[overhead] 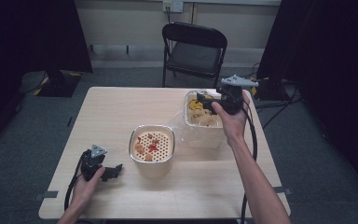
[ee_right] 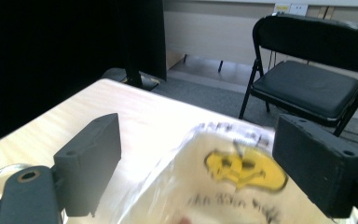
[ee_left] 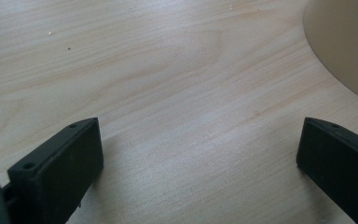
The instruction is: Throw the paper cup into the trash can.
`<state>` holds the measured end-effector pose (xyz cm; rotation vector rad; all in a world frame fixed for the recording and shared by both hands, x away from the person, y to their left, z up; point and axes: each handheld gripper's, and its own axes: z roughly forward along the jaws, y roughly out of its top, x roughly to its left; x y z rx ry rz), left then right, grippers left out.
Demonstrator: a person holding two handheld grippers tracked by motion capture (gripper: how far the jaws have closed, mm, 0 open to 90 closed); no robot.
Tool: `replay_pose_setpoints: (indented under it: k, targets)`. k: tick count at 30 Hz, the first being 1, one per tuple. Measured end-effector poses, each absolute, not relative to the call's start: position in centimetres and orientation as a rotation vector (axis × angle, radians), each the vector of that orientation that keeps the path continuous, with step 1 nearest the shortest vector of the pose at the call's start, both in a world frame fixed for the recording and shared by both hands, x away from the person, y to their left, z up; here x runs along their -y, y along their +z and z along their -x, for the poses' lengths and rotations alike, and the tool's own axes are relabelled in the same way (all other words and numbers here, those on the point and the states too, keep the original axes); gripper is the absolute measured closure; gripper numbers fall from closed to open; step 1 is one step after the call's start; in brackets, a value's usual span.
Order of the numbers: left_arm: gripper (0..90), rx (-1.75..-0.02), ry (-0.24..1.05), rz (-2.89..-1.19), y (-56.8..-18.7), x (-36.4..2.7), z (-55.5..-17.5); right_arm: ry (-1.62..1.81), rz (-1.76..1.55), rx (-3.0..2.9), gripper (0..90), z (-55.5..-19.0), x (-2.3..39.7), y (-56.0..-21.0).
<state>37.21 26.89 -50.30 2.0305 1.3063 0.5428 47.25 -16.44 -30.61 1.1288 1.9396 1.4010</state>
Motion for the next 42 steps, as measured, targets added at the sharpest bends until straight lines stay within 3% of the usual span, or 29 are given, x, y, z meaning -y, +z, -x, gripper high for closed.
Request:
replay_pose_setpoints:
  k: [12,20,33,42]
  targets:
    - [0.0,-1.305,0.542,-2.031,-50.3,-26.9,-37.2,1.336,-1.119,-1.983,14.9,-40.0,17.6,-34.2]
    - [0.0,-1.306,0.542,-2.029,-50.3,-26.9,-37.2,1.319,-1.165,-2.083,14.3,-36.4,18.0,-39.1]
    - [0.0,-1.304,0.542,-2.032,-50.3,-26.9,-37.2,1.018,-1.305,-2.23,14.5,-35.9,19.4,-48.3]
    - [0.0,-1.306,0.542,-2.029,-50.3,-26.9,-37.2,0.944,-1.284,-2.213,10.0,-36.5,19.8,-50.0]
